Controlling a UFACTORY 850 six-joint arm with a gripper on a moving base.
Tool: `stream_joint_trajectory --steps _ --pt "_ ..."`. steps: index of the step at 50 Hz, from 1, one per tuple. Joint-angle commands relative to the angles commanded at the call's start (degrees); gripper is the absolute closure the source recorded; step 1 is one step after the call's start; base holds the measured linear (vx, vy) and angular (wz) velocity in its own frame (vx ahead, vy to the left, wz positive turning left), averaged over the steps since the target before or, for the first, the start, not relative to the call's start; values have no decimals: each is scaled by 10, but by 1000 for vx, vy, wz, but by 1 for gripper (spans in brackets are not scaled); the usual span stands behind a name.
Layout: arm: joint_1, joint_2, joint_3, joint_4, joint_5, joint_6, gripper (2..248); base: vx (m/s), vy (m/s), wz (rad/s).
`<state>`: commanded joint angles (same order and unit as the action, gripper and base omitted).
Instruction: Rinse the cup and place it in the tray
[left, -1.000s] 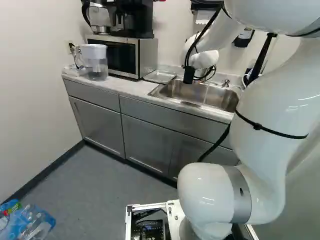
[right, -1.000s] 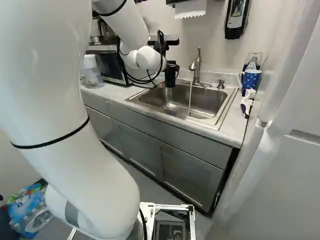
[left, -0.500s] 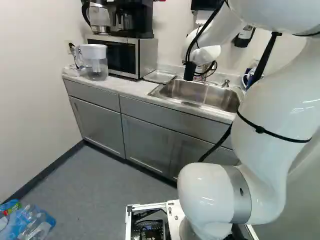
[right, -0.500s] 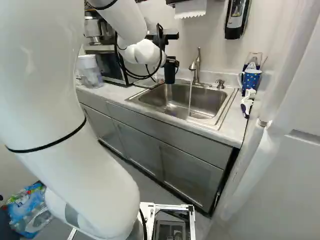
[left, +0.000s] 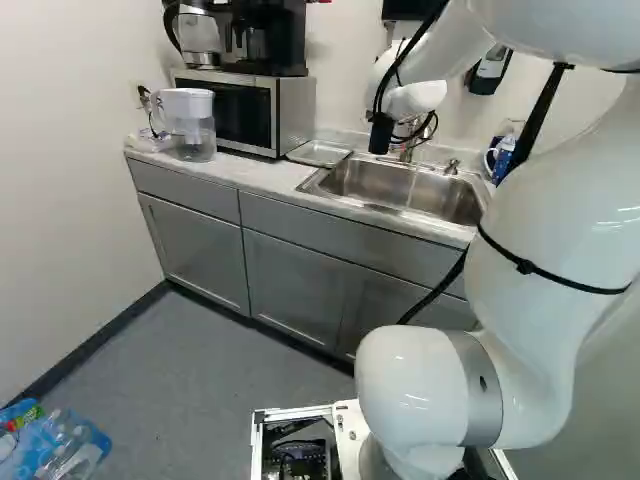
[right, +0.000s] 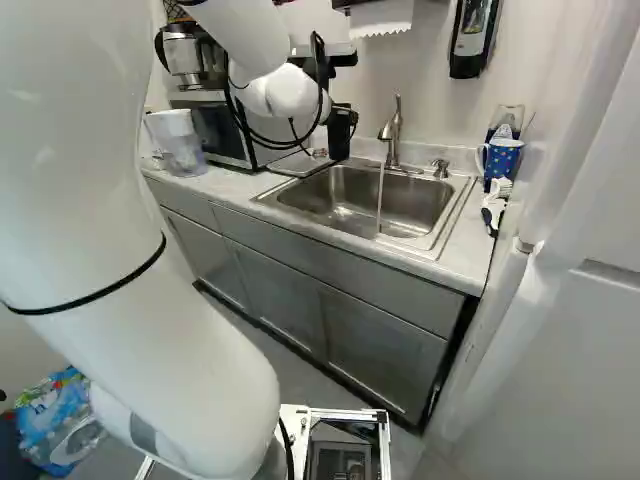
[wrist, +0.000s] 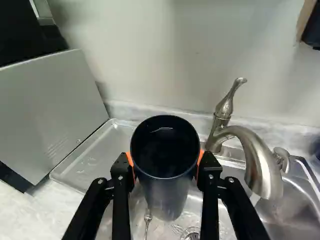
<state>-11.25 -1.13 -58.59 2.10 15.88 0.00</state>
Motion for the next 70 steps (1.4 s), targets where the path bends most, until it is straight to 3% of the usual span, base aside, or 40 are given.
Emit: stream_joint_trajectory --steps 8,15,70 --pt "0 0 0 0 0 1 125 0 0 0" --pt "0 0 0 0 0 28 125 0 0 0" --pt "0 0 0 0 0 356 125 0 0 0"
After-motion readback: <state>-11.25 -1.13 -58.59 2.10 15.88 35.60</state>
